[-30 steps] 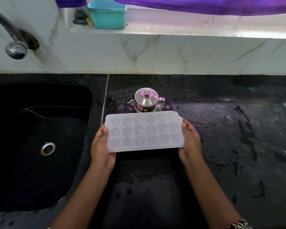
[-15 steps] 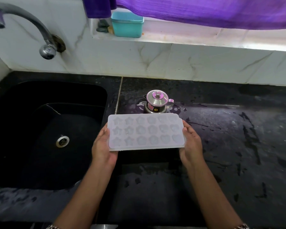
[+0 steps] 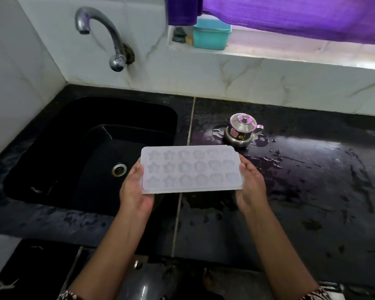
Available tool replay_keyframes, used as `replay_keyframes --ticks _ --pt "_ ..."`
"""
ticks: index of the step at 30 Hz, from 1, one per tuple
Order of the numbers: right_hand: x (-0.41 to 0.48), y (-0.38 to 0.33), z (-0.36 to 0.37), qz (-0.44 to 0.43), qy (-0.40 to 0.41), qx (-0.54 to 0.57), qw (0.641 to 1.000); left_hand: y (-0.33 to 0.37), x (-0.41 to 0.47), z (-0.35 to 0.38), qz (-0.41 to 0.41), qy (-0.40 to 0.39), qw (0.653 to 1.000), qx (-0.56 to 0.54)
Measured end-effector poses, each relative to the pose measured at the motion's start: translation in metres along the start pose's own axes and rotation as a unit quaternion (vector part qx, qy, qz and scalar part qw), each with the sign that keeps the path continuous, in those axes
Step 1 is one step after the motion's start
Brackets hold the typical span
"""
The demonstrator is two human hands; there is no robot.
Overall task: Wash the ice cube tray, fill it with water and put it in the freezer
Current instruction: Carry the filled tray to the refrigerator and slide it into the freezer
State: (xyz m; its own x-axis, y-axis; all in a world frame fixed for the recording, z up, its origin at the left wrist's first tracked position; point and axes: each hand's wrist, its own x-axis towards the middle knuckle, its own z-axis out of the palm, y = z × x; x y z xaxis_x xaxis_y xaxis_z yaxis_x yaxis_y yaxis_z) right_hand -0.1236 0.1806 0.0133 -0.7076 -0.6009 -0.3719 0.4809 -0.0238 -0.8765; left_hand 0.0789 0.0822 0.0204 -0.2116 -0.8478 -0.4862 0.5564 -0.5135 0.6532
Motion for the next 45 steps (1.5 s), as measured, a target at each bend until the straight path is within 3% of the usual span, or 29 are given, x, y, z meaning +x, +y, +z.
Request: replay_keyframes --ticks 21,32,45 --pt "-0.089 0.059 0.066 0.027 -0.095 -0.051 0.994 0.058 -0.070 -0.119 0.068 0.065 0.995 -0.023" --pt "-0.102 0.060 0.055 0.060 -0.202 -0.086 0.974 0.022 -0.131 -0.137 0.142 0.134 0.974 -0.115" --pt "-0.174 0.090 0.024 0.135 -0.354 -0.150 0.913 -0.051 -0.260 -0.194 0.251 0.253 0.911 -0.206"
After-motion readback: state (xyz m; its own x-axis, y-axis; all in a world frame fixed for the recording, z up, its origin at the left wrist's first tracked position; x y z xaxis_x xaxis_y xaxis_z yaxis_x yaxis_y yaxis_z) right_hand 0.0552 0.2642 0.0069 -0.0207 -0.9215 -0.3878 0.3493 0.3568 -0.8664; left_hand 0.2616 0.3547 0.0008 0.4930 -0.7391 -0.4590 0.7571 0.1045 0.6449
